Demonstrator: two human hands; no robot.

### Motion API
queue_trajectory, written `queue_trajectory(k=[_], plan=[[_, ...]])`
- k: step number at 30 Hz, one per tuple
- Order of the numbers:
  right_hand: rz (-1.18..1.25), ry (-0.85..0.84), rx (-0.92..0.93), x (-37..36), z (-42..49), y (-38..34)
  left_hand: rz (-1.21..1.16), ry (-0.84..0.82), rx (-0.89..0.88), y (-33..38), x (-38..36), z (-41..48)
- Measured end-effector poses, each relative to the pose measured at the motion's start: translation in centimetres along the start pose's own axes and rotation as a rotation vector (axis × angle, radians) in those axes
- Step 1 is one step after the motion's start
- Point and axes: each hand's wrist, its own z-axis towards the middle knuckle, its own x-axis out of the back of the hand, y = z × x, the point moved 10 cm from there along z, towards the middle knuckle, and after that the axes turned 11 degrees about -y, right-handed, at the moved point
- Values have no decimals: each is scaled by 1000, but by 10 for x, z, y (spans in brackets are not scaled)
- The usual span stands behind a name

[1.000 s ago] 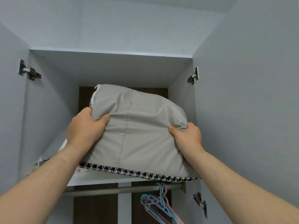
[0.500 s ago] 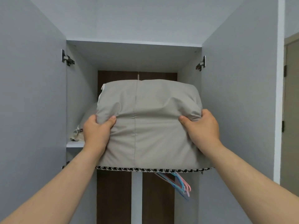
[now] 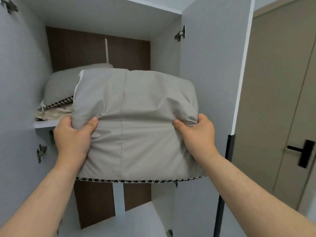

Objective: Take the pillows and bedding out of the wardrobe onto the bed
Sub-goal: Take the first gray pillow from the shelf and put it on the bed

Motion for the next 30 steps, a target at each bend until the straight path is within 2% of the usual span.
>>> queue_trajectory(k=[6, 14, 18, 23, 30], plan=[[-84, 86, -59, 78, -63, -2, -129, -105, 16, 17, -33, -55], [-184, 262, -119, 225, -139, -16, -278, -251, 19, 95, -106, -144], [-222, 363, -156, 314, -185, -24, -355, -336, 11, 150, -153, -195], [-292, 489, -226, 421, -247, -31, -343, -461, 4, 222, -215, -258], [-372, 699, -313, 563, -339, -40, -495, -699, -14, 319, -315, -357]])
